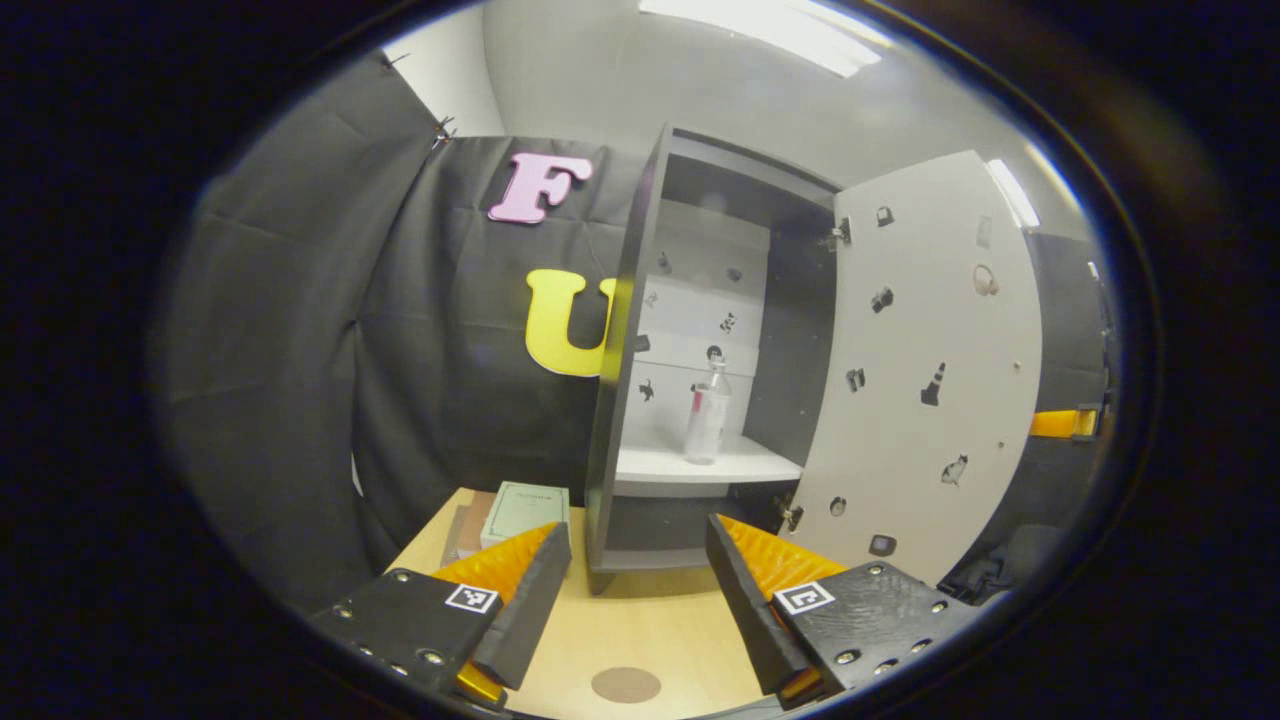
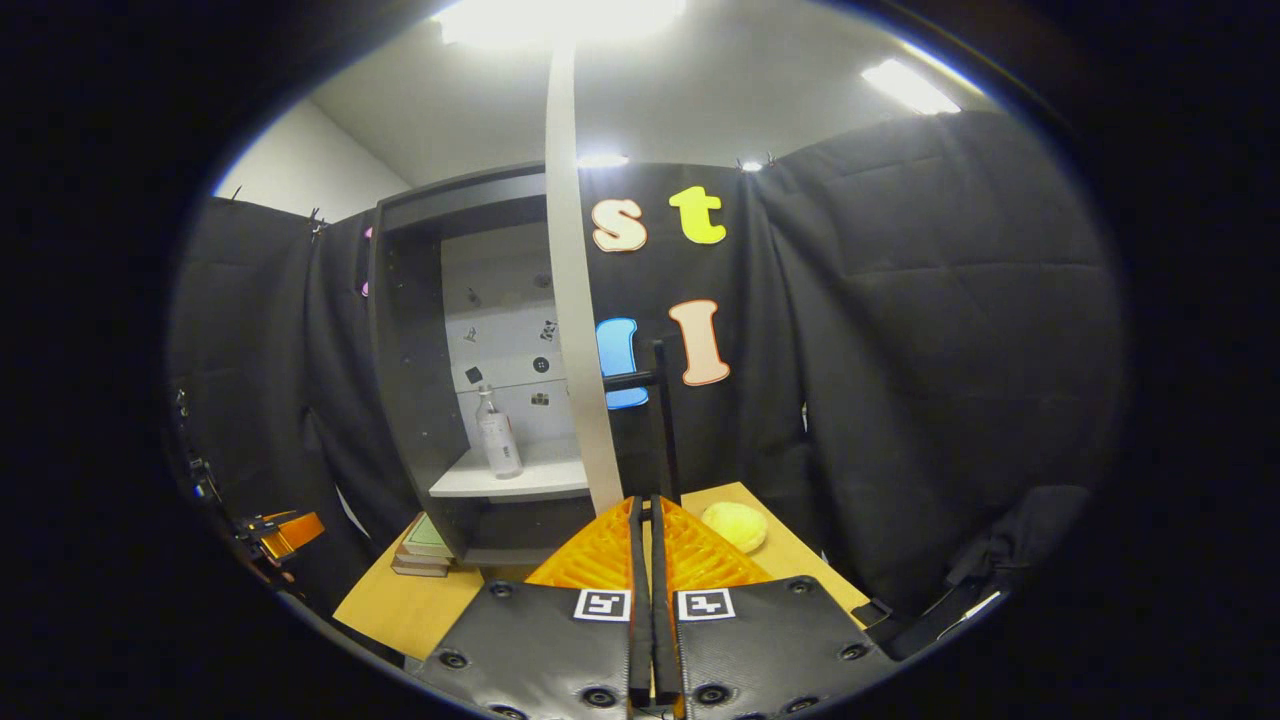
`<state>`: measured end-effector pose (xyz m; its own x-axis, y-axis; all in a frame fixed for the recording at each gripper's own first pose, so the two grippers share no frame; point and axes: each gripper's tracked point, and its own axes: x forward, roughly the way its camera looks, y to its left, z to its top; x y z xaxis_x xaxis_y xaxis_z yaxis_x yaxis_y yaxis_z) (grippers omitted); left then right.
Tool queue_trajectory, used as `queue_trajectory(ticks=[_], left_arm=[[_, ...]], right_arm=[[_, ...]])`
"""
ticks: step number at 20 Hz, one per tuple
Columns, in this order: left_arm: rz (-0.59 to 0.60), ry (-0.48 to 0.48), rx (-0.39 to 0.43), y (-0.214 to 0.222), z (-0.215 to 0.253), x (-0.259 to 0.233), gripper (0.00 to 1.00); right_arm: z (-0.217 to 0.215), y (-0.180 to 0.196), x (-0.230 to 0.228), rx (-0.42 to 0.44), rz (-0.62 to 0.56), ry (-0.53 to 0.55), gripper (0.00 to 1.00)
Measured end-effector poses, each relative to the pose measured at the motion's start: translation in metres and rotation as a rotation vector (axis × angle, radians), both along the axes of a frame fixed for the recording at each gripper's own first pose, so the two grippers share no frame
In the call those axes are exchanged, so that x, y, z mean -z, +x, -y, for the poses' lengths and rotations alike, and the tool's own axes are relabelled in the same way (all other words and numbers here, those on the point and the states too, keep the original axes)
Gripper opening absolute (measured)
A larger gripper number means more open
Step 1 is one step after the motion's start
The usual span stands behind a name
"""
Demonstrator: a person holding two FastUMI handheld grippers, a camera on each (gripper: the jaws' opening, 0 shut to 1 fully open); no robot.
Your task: Open the cabinet door with the right hand, grasp the bottle in the cabinet with the left hand and place it on the coaster, then close the cabinet door with the right hand.
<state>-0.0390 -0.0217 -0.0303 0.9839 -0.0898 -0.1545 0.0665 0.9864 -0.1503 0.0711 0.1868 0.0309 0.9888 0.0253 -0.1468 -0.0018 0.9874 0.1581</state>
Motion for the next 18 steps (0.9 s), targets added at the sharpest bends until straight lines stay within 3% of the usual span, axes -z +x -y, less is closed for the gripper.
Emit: queue_trajectory(ticks=[2,6,11,12,17,18], left_arm=[[-0.001,0.007,0.000,0.000,-0.010,0.001,0.82],[0.008,0.015,0.020,0.003,-0.016,-0.004,0.82],[0.030,0.000,0.050,0.028,-0.007,-0.019,0.82],[0.044,0.001,0.059,0.038,-0.003,-0.027,0.82],[0.086,-0.026,0.083,0.097,0.025,-0.059,0.84],[0.093,-0.034,0.084,0.111,0.029,-0.066,0.84]], right_arm=[[0.009,-0.013,-0.001,0.037,0.006,0.004,0.00],[0.049,-0.037,0.009,0.140,-0.028,0.000,0.03],[0.096,-0.025,0.004,0.254,-0.015,0.011,0.00],[0.101,-0.021,0.003,0.262,-0.011,0.003,0.09],[0.116,0.019,0.016,0.255,-0.018,-0.031,0.18],[0.116,0.030,0.019,0.248,-0.030,-0.030,0.26]])
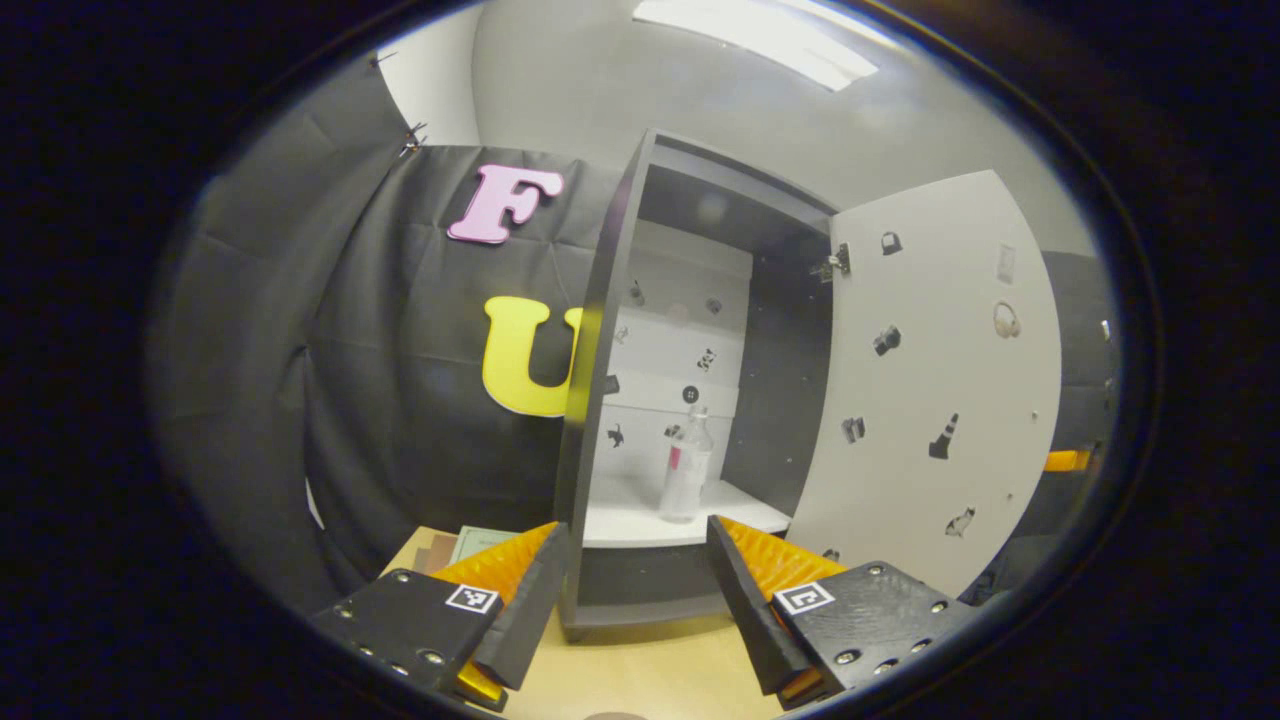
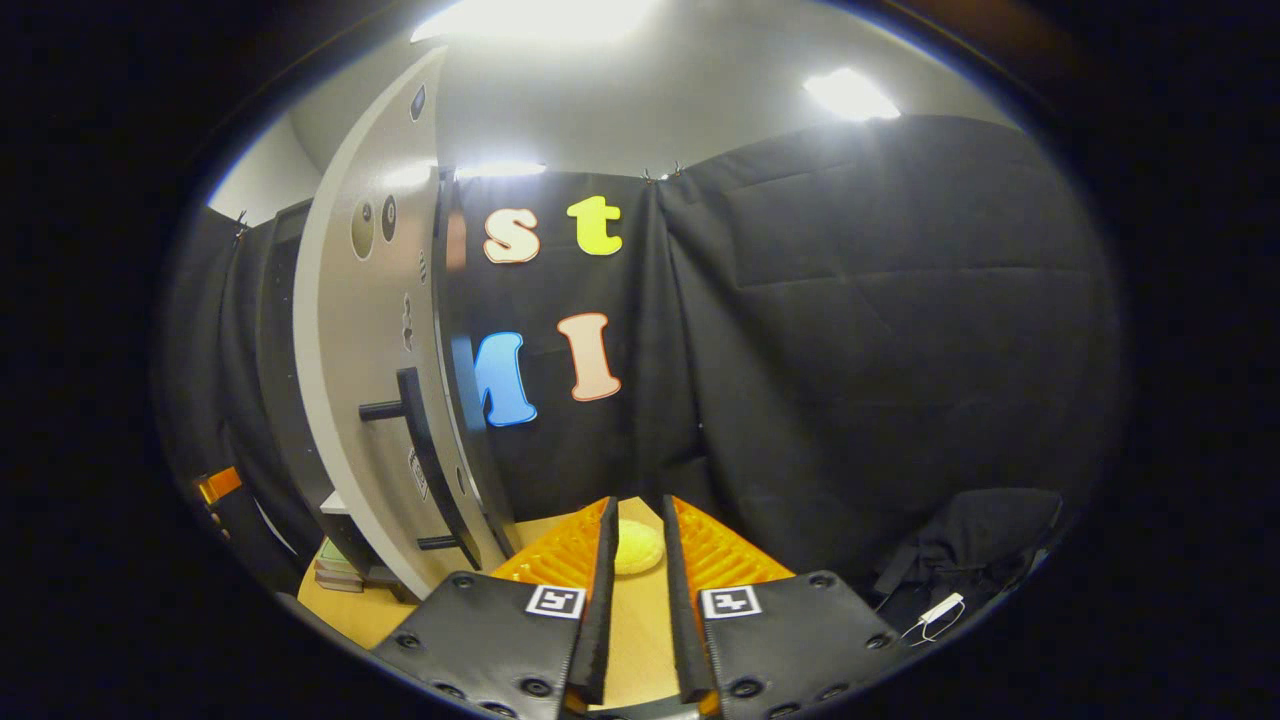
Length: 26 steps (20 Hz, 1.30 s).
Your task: Open the cabinet door with the right hand, grasp the bottle in the cabinet with the left hand and place it on the coaster, then close the cabinet door with the right hand.
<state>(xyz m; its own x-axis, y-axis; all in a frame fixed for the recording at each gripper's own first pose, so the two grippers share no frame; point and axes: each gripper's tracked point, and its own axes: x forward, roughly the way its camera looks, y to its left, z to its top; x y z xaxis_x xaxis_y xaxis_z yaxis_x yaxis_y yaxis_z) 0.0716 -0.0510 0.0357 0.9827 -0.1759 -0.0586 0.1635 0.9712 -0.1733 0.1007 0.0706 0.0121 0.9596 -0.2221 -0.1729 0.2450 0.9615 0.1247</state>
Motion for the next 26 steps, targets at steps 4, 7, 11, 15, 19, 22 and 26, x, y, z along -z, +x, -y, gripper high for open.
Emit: queue_trajectory(ticks=[4,7,11,15,19,22,26], left_arm=[[0.010,0.005,-0.001,0.056,0.015,-0.017,0.82],[0.006,0.024,0.008,0.100,0.029,-0.024,0.82],[0.006,0.054,0.046,0.147,0.063,-0.022,0.82],[-0.023,0.039,0.069,0.194,0.093,0.002,0.84],[-0.060,0.070,0.075,0.232,0.110,0.024,0.84],[-0.076,0.100,0.087,0.252,0.121,0.038,0.84],[-0.103,0.122,0.084,0.281,0.128,0.059,0.84]], right_arm=[[0.024,0.039,0.012,0.007,-0.026,-0.022,0.49],[0.030,0.066,0.017,-0.014,-0.010,0.012,0.77],[0.043,0.104,0.034,-0.028,-0.035,0.017,1.00],[0.054,0.129,0.046,-0.031,-0.061,-0.004,0.98],[0.071,0.146,0.064,-0.019,-0.110,-0.011,0.98],[0.080,0.161,0.072,-0.010,-0.132,0.000,0.98],[0.087,0.180,0.081,0.000,-0.150,0.011,0.98]])
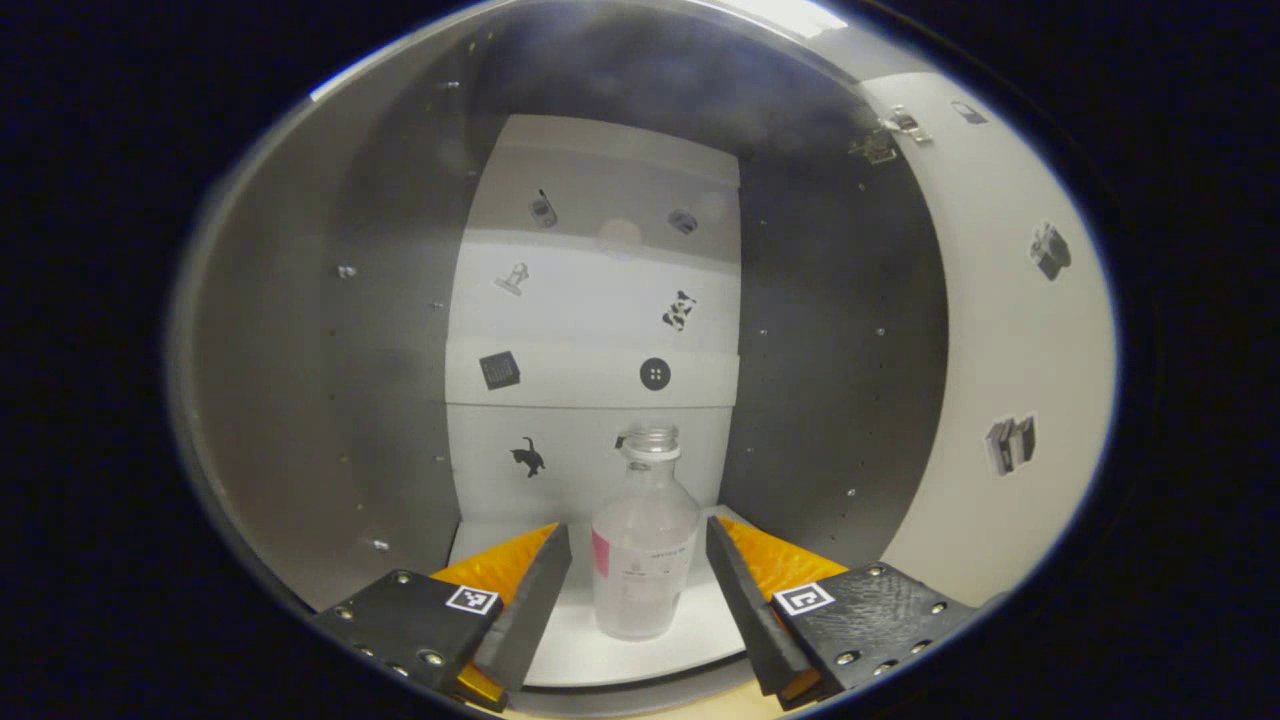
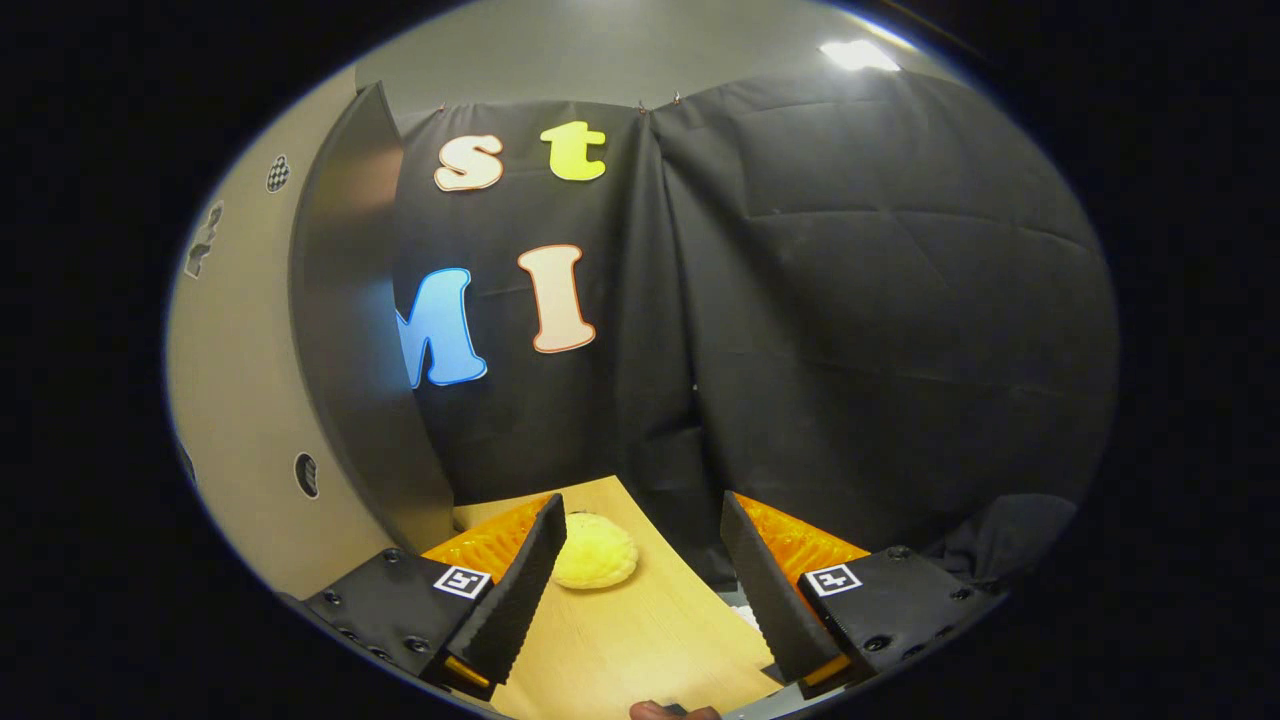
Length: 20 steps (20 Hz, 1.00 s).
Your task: Open the cabinet door with the right hand, grasp the bottle in the cabinet with the left hand and place it on the coaster, then close the cabinet door with the right hand.
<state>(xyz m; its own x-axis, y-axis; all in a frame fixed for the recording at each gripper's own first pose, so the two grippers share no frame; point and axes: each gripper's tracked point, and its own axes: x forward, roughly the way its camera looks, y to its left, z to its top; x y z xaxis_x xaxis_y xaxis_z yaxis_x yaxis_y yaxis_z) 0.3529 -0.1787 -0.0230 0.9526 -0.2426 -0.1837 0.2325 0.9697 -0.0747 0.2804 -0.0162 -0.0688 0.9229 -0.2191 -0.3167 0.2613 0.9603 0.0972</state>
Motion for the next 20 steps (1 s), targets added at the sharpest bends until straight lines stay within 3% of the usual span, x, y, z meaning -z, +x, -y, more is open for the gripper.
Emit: queue_trajectory(ticks=[9,13,15,20], left_arm=[[0.000,0.055,0.027,0.026,0.013,0.015,0.84],[-0.001,0.034,0.018,0.026,0.011,0.015,0.84],[0.000,0.011,0.010,0.026,0.012,0.014,0.74],[0.015,0.016,0.030,0.014,0.011,0.003,0.73]], right_arm=[[0.007,0.019,0.009,0.011,-0.013,0.031,0.98],[0.005,0.027,0.010,-0.015,-0.022,0.006,0.98],[0.002,0.029,0.011,-0.029,-0.021,0.013,0.98],[-0.005,0.030,0.014,-0.049,-0.026,0.008,0.98]])
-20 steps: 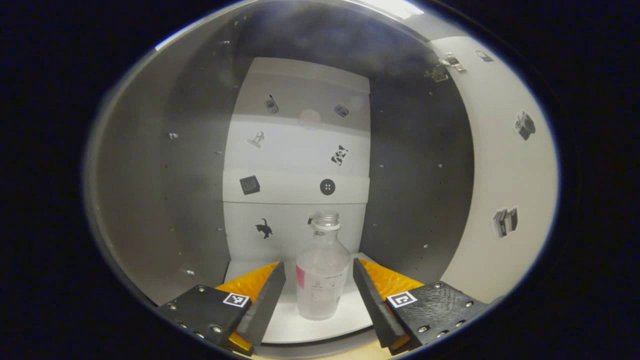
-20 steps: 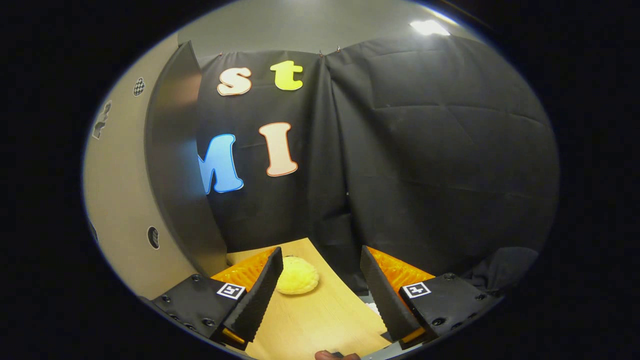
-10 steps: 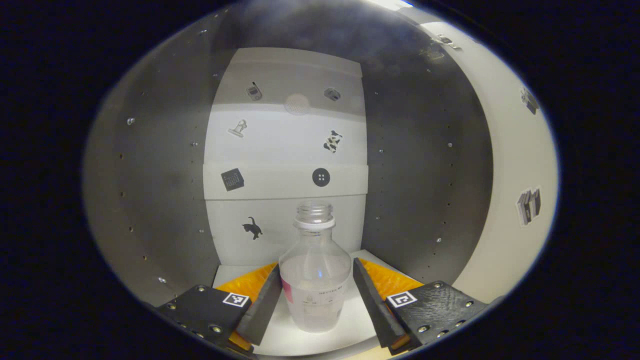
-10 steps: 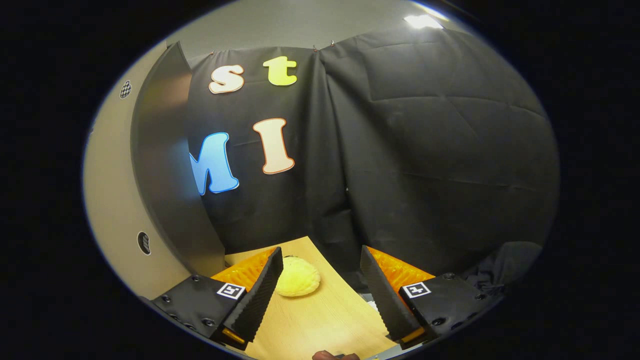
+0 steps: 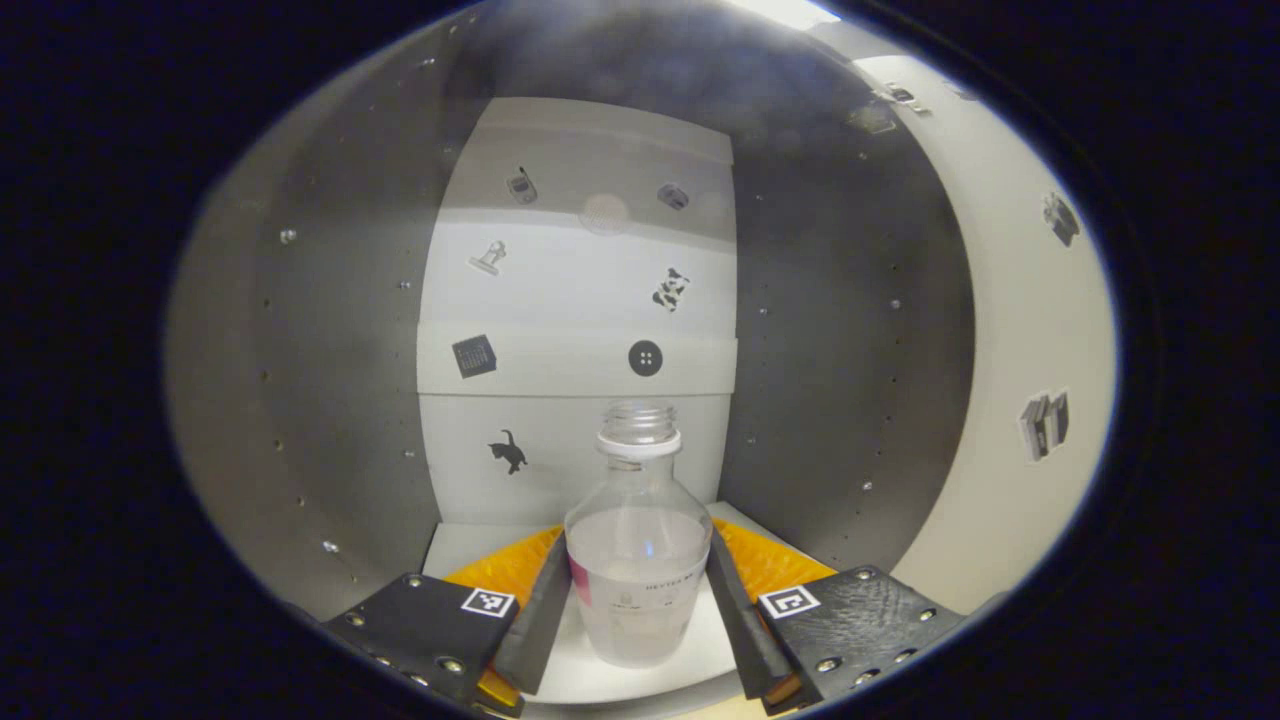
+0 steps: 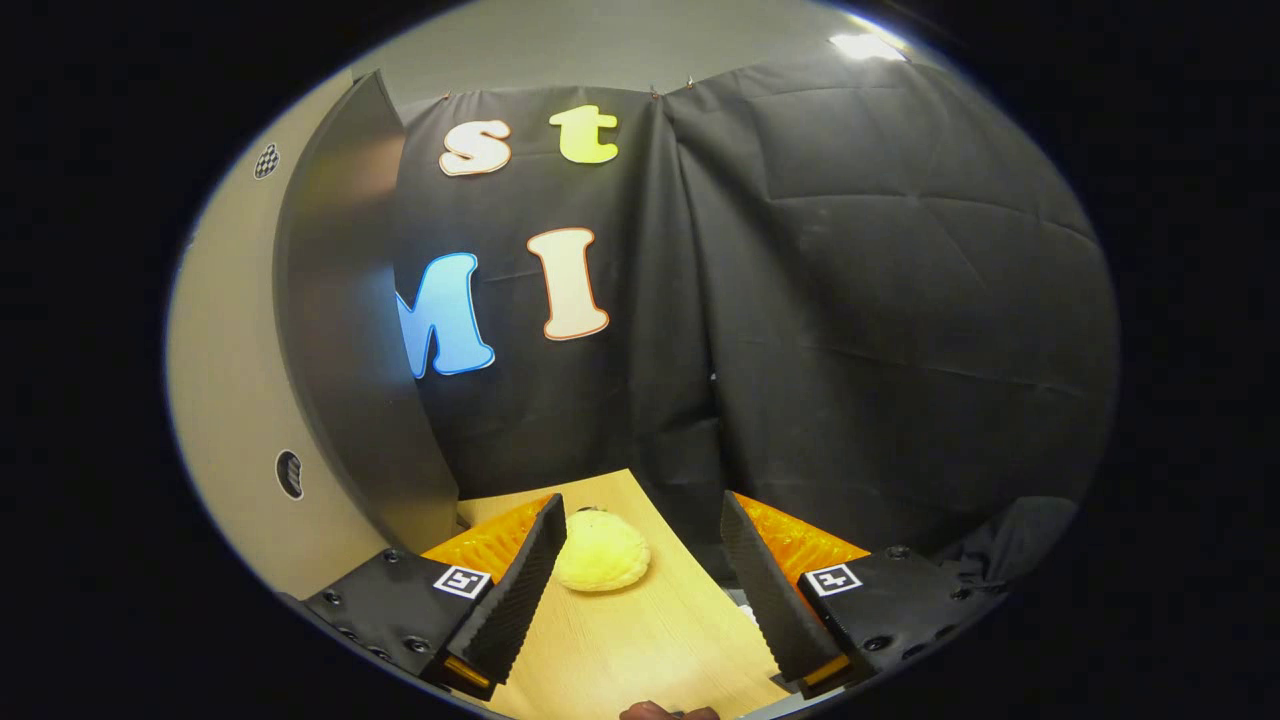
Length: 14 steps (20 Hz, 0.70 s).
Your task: Open the cabinet door with the right hand, grasp the bottle in the cabinet with the left hand and place it on the coaster, then close the cabinet door with the right hand.
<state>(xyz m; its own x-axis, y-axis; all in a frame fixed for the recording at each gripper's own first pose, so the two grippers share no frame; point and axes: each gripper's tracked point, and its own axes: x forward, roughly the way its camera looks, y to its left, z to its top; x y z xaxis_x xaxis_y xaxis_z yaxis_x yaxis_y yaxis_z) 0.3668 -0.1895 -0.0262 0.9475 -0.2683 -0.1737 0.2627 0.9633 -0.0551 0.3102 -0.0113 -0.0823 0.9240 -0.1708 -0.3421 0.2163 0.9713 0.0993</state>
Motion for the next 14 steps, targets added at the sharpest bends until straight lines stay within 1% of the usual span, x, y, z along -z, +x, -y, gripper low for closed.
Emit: queue_trajectory(ticks=[3,6,7,9,12,13,14], left_arm=[[0.026,0.030,0.023,-0.040,-0.008,-0.023,0.73],[0.061,0.057,0.025,-0.075,-0.019,-0.045,0.72],[0.069,0.064,0.024,-0.089,-0.025,-0.050,0.75],[0.088,0.071,0.010,-0.118,-0.036,-0.063,0.72],[0.114,0.091,-0.027,-0.165,-0.056,-0.076,0.75],[0.127,0.107,-0.040,-0.184,-0.063,-0.080,0.73],[0.140,0.125,-0.051,-0.201,-0.068,-0.083,0.71]], right_arm=[[-0.006,-0.002,-0.006,-0.009,0.020,0.013,0.98],[-0.015,-0.008,-0.012,-0.021,0.044,0.035,0.98],[-0.018,-0.012,-0.014,-0.024,0.052,0.038,0.98],[-0.026,-0.021,-0.017,-0.040,0.060,0.045,0.98],[-0.035,-0.038,-0.024,-0.068,0.075,0.036,0.98],[-0.037,-0.045,-0.027,-0.072,0.081,0.033,0.93],[-0.038,-0.052,-0.029,-0.075,0.084,0.037,0.93]])
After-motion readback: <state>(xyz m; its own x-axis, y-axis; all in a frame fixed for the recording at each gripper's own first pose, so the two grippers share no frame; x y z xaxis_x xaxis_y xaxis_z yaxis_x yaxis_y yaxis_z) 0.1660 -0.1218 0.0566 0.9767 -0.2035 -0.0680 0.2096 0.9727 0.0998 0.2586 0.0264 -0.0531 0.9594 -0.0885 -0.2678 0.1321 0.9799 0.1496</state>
